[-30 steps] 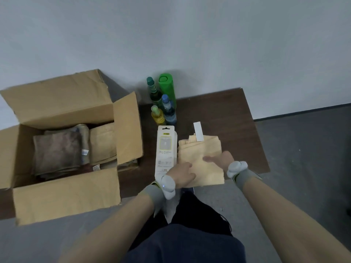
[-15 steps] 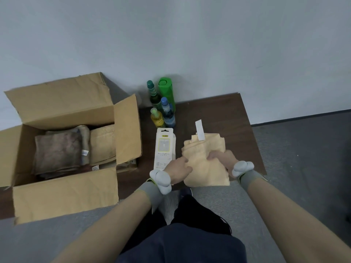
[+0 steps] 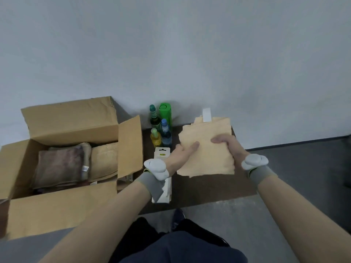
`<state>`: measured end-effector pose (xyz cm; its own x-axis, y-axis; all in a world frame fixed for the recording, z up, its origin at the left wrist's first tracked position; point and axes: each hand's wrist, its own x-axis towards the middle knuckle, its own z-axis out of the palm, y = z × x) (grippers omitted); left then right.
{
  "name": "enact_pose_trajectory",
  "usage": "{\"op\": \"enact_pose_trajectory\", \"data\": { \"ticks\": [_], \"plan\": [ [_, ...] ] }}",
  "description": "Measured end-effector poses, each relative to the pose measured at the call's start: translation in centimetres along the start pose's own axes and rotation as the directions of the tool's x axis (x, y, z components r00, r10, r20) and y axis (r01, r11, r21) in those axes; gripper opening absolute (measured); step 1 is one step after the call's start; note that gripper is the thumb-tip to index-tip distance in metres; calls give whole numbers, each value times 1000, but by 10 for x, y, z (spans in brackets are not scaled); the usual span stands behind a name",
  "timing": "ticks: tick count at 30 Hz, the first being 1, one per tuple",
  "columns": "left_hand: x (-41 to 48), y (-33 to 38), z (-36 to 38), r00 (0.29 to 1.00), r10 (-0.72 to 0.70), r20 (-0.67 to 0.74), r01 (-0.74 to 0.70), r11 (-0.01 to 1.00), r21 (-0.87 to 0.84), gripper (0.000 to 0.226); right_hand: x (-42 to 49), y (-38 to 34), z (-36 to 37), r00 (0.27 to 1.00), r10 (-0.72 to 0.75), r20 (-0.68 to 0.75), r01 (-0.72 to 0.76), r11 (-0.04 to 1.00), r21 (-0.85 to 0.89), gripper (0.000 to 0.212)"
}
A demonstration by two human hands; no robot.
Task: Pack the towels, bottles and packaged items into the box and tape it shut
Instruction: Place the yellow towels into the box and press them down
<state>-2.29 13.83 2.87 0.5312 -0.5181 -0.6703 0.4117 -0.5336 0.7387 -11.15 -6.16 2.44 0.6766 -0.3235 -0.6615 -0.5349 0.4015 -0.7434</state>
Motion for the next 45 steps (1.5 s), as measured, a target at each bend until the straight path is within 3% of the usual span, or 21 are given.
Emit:
{"op": "enact_pose_trajectory", "data": {
  "ticks": [5,8,14,18,20,23,28,31,34,41,45],
  "plan": [
    [-9,38,-23,997,1,-75,-24,952,-306,90,-11,-50,33,984,-121,129,115,992,58,46],
    [-21,48,-45,999,17,-44,-34,907,-420,82,-17,-71,62,965,-168,204,150,983,102,26],
    [-51,30,-103,989,44,-139,-116,814,-570,91,-19,-80,142,932,-163,325,114,980,163,37],
    [-67,11,-139,952,33,-304,-228,739,-634,90,-14,-74,193,928,-128,351,82,986,143,46],
    [-74,0,-164,916,-8,-401,-264,739,-620,94,-11,-69,219,926,-104,363,73,993,98,48],
    [-78,-17,-197,844,-12,-536,-344,755,-559,82,-5,-62,247,931,-70,359,68,998,17,57],
    [-87,-55,-261,746,23,-665,-409,804,-432,83,3,-36,311,963,-36,265,80,984,-157,69],
    [-92,-83,-300,705,51,-707,-392,859,-328,79,6,-18,353,966,-33,255,90,973,-213,57],
    [-95,-110,-346,702,64,-709,-361,890,-277,80,14,3,401,969,-28,245,85,971,-225,53],
    [-95,-152,-413,702,73,-709,-268,949,-167,62,27,51,473,987,-47,155,89,957,-277,73],
    [-96,-161,-423,740,72,-669,-130,991,-37,52,32,70,492,991,-49,127,86,949,-303,54]
  ]
}}
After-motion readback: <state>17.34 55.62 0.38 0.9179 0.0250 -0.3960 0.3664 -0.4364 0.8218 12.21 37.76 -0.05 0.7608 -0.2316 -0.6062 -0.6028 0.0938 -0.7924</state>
